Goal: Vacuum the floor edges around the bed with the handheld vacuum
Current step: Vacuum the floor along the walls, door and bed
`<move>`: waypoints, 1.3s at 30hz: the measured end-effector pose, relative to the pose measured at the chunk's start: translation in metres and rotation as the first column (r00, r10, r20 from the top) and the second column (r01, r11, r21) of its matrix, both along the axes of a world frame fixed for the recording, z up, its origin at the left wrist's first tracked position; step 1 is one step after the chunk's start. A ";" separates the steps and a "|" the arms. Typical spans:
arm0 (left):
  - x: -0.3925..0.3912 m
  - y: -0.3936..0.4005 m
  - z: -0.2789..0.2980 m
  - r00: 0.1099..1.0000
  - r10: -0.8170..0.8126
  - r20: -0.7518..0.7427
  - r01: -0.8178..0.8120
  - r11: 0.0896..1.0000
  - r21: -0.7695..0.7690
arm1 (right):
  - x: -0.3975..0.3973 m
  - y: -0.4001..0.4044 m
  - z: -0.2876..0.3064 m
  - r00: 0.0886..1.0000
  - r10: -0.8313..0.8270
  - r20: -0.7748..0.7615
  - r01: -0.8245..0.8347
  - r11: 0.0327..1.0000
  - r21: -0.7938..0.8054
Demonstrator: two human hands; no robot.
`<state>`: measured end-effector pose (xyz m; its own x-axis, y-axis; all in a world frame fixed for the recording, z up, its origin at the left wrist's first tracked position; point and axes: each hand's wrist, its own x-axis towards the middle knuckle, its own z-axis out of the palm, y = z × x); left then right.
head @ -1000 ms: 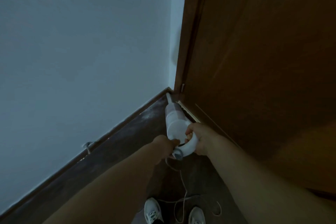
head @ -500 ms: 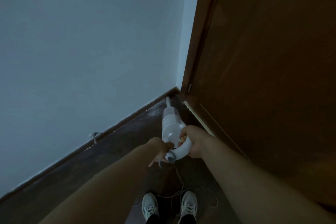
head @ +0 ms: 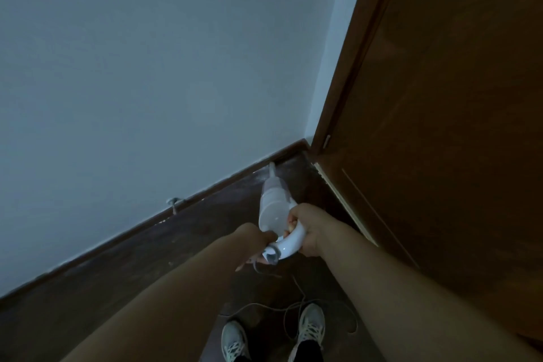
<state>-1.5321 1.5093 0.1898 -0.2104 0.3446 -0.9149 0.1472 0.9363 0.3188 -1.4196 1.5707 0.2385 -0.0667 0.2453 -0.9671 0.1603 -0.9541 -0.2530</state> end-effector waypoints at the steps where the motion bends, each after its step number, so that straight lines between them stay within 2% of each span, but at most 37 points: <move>1: -0.005 -0.004 0.000 1.000 0.002 0.004 -0.002 1.000 -0.003 | -0.004 -0.004 0.001 1.000 0.007 0.001 -0.007 1.000 0.001; 11: -0.070 -0.063 0.011 0.997 -0.062 -0.041 0.062 0.998 -0.002 | -0.065 -0.064 0.024 0.999 -0.013 -0.036 0.012 1.000 -0.025; 14: -0.085 -0.075 0.013 1.000 -0.018 -0.021 0.018 1.000 0.003 | -0.080 -0.076 0.027 0.999 -0.002 -0.050 0.001 1.000 -0.020; 19: -0.095 -0.087 0.019 0.999 -0.041 -0.026 0.041 0.999 0.001 | -0.090 -0.086 0.029 0.998 0.001 -0.059 -0.003 0.999 -0.033; 30: -0.056 -0.052 0.022 0.999 0.014 0.046 -0.014 1.000 0.007 | -0.050 -0.052 0.025 0.999 -0.012 -0.034 0.013 0.999 0.035; 39: 0.008 0.004 0.016 1.000 -0.002 0.022 0.002 1.000 -0.003 | 0.015 -0.002 0.014 0.997 -0.073 -0.011 0.074 0.996 0.058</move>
